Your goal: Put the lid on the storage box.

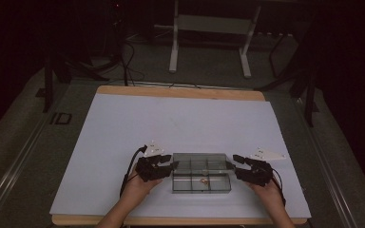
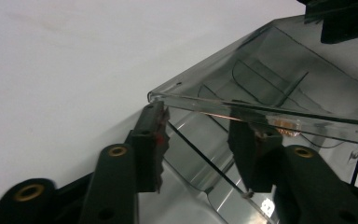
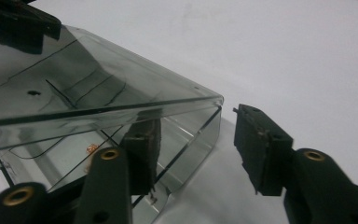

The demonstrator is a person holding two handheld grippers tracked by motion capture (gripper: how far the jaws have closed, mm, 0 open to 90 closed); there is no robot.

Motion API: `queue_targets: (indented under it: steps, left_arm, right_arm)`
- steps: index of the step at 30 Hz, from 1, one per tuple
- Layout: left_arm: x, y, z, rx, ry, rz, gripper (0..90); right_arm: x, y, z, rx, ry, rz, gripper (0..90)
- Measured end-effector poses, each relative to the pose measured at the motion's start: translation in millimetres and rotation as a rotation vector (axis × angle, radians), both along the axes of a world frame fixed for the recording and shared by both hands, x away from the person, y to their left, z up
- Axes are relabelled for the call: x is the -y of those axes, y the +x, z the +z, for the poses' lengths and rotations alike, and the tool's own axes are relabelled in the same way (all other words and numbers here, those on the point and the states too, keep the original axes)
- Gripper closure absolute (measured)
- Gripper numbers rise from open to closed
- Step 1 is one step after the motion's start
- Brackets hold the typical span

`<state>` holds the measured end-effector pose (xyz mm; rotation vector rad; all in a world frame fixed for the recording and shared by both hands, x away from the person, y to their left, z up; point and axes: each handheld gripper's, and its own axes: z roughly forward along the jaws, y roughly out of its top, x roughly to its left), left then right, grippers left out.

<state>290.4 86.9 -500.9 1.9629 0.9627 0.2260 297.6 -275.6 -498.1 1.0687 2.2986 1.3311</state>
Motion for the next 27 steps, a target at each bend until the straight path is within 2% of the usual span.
queue_targets:
  steps: [7, 9, 10, 18, 27]
  left_arm:
    - [-4.1, -3.1, 1.5, 0.007, -0.005, -0.015, 45.3]
    - [-7.3, -3.9, 1.7, 0.004, -0.023, -0.056, 39.6]
    - [-8.0, -4.5, 1.8, 0.008, -0.022, -0.059, 38.2]
    - [-11.4, -8.1, -2.6, -0.009, 0.008, -0.057, 38.2]
    - [-20.8, -8.2, -9.7, -0.034, -0.001, -0.032, 38.3]
  right_arm:
    - [8.0, -3.2, -4.1, -0.021, 0.024, -0.019, 46.3]
    - [9.6, -3.9, -5.2, -0.027, 0.032, -0.027, 45.1]
    - [10.4, -4.1, -6.0, -0.029, 0.034, -0.026, 45.1]
    - [9.7, -6.5, -8.5, -0.041, 0.034, -0.015, 43.2]
    - [11.8, -7.5, -13.4, -0.06, 0.023, -0.022, 42.3]
